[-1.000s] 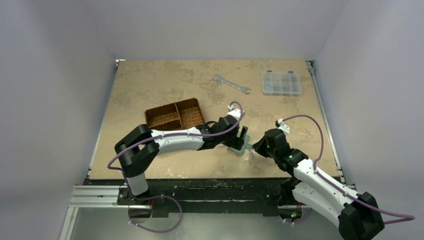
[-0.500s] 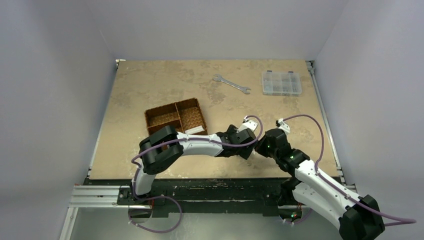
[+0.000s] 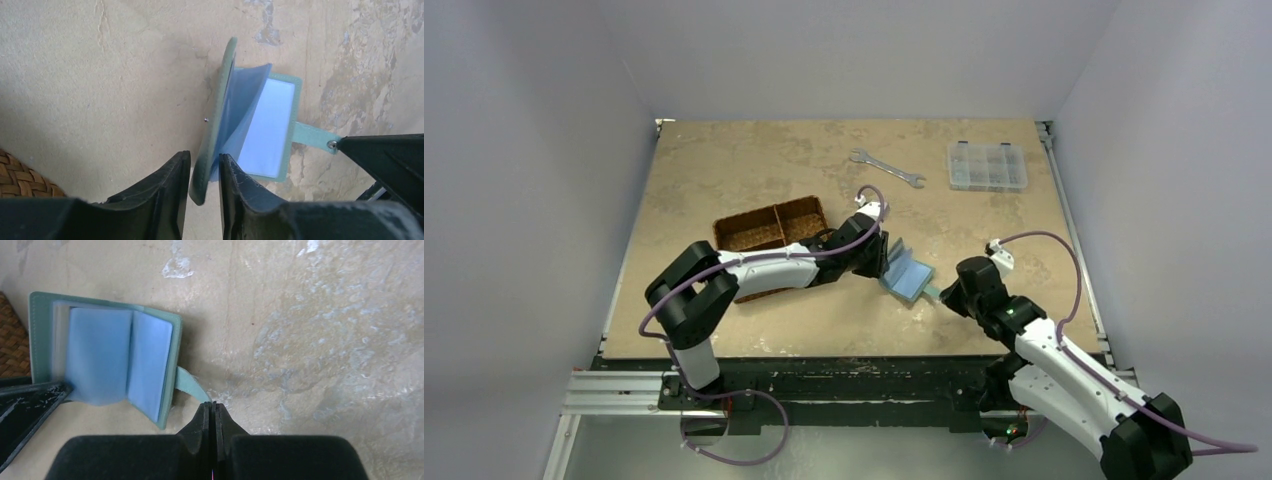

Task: Put the credit cards into the card holder
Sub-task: Open the card holder at the center of the board.

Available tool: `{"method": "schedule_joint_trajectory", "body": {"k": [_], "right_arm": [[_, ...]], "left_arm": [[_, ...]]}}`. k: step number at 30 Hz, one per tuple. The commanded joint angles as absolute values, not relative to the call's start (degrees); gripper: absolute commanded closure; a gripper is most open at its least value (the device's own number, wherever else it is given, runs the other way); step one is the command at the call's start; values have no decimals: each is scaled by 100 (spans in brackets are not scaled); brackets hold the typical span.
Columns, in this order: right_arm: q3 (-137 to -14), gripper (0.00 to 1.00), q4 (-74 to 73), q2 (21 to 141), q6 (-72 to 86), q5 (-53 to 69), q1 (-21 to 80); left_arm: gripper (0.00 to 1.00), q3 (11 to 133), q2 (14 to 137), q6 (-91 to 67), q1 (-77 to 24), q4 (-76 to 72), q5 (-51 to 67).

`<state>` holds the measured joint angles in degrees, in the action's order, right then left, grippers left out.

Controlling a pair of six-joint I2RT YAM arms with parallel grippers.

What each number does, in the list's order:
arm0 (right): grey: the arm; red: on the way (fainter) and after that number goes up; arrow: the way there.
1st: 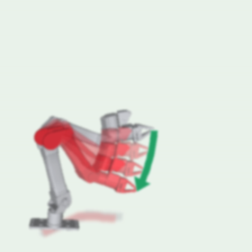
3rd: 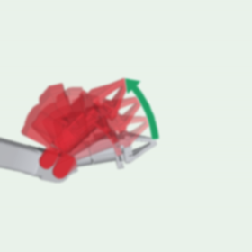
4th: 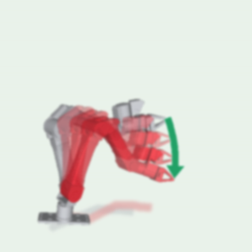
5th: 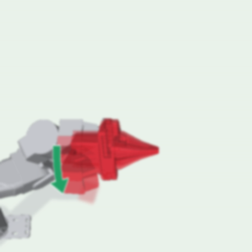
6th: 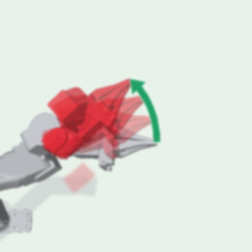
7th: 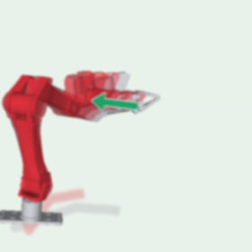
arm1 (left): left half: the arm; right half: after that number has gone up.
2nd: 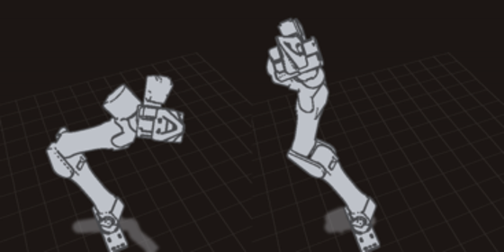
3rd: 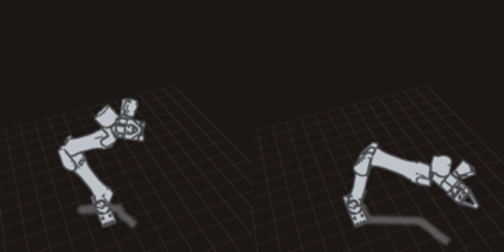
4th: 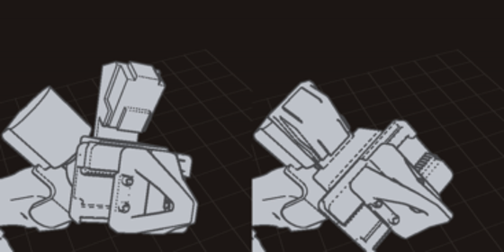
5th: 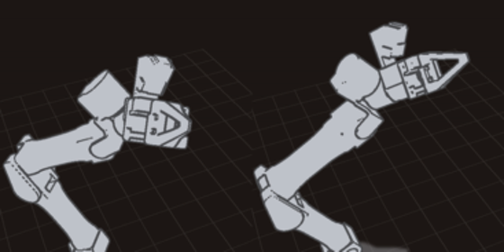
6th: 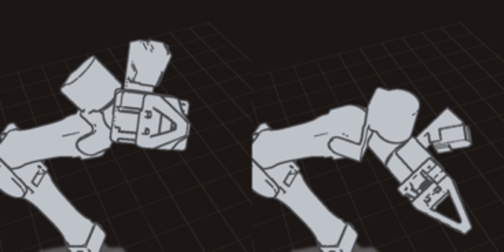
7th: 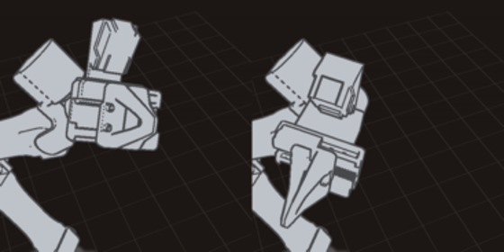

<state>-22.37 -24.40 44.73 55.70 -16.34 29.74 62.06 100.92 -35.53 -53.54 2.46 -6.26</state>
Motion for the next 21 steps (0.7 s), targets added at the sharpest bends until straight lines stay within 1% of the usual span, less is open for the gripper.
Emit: {"method": "schedule_joint_trajectory", "body": {"k": [1,4,7,10,11,13,15,16,18,19,21], "right_arm": [[-2640,100,-2879,4635,5845,-2139,2845],[-2769,100,-2867,4816,5787,-2167,2666],[-3021,100,-2788,5232,5419,-2176,2524],[-3474,81,-3014,5699,4957,-2313,2517],[-3594,71,-3098,5775,4812,-2331,2516],[-3693,56,-2739,5812,4252,-1997,2537],[-3839,43,-2761,5801,4109,-1880,2647],[-3908,38,-2772,5779,4000,-1892,2716],[-4081,31,-2837,5715,3845,-1853,2760],[-4109,30,-2814,5702,3784,-1775,2764],[-4110,29,-2503,5784,3634,-1159,2762]], "left_arm": [[71,5925,9984,-3854,-5212,-256,93],[72,5895,10094,-3877,-5164,-327,140],[74,5891,10298,-3956,-5162,-608,626],[78,5809,10463,-4230,-5161,-1111,1202],[77,5783,10494,-4304,-5162,-1227,1316],[66,5719,10477,-4385,-5159,-1427,1428],[59,5669,10400,-4399,-5160,-1512,1427],[57,5657,10359,-4385,-5162,-1516,1407],[55,5656,10304,-4342,-5160,-1474,1352],[55,5664,10295,-4332,-5159,-1444,1337],[53,5680,10277,-4309,-5162,-1416,1327]]}}
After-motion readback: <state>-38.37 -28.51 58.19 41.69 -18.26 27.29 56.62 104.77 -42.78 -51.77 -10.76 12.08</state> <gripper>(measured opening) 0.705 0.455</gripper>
